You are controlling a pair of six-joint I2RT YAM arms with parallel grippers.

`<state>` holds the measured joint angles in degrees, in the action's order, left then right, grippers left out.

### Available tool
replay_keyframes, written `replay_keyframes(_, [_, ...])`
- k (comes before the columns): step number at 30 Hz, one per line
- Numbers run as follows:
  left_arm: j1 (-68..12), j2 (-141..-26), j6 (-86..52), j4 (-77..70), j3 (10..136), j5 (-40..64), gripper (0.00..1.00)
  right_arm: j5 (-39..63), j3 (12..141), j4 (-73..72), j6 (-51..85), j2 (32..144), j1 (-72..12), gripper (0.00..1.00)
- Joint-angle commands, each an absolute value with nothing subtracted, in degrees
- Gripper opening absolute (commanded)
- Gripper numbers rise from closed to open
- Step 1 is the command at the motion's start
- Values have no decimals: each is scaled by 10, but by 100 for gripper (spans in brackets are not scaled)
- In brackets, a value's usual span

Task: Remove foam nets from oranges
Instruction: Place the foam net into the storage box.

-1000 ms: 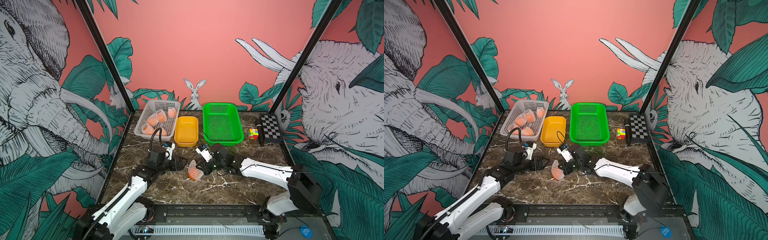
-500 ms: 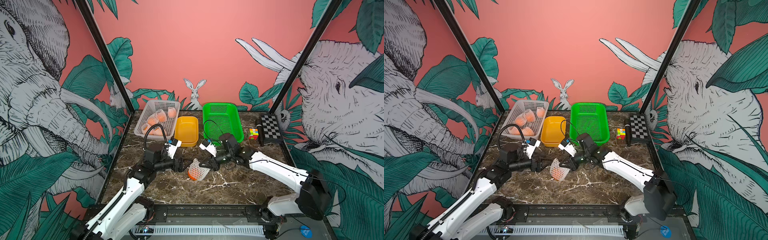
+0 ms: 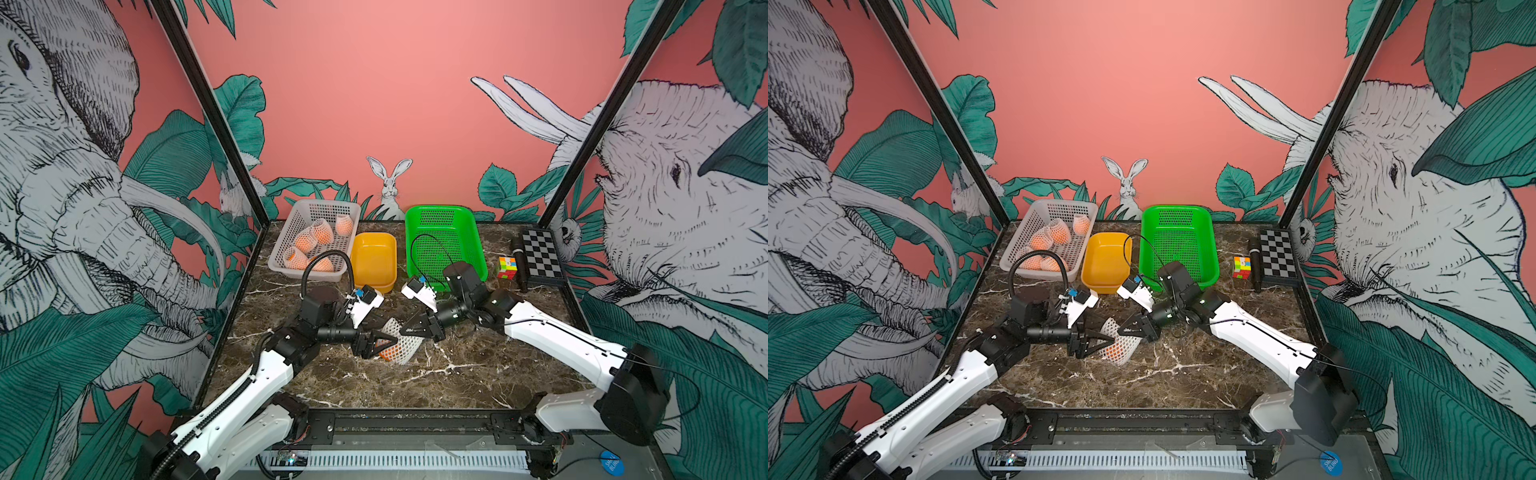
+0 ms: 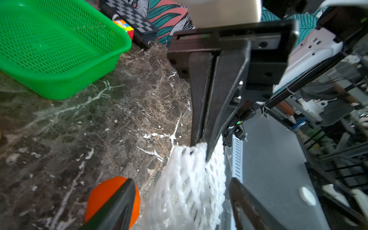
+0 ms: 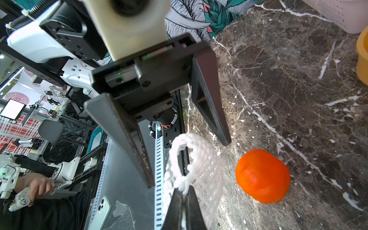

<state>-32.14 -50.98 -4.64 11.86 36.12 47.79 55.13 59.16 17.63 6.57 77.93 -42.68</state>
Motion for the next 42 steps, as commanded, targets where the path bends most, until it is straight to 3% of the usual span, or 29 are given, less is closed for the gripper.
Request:
replay_keyframes(1, [-324,-514,-14,152,388,486,61,562,607,174,52,773,-421,0])
replay_keyframes(4, [-324,-509,-18,154,390,473,42,553,608,176,52,775,-418,7])
replay_keyframes(8, [-324,-511,-50,139,393,429,20,519,616,198,47,777,-416,39])
replay_keyframes(11, [-324,-525,-99,114,394,382,5,465,610,201,53,762,-407,57])
replay_keyframes(18, [-295,-599,-160,77,449,253,1,261,525,145,90,672,-375,85])
replay_keyframes(21, [-249,-677,-161,117,529,215,0,183,492,114,97,647,-374,88])
replay_keyframes(27, [-204,-855,-140,186,701,181,0,126,472,81,97,647,-374,89])
replay_keyframes(36, [-186,-1092,-178,264,938,189,0,123,476,55,93,677,-374,89])
replay_keyframes(42, [-187,-1174,-184,281,1003,178,0,123,463,38,101,677,-374,89])
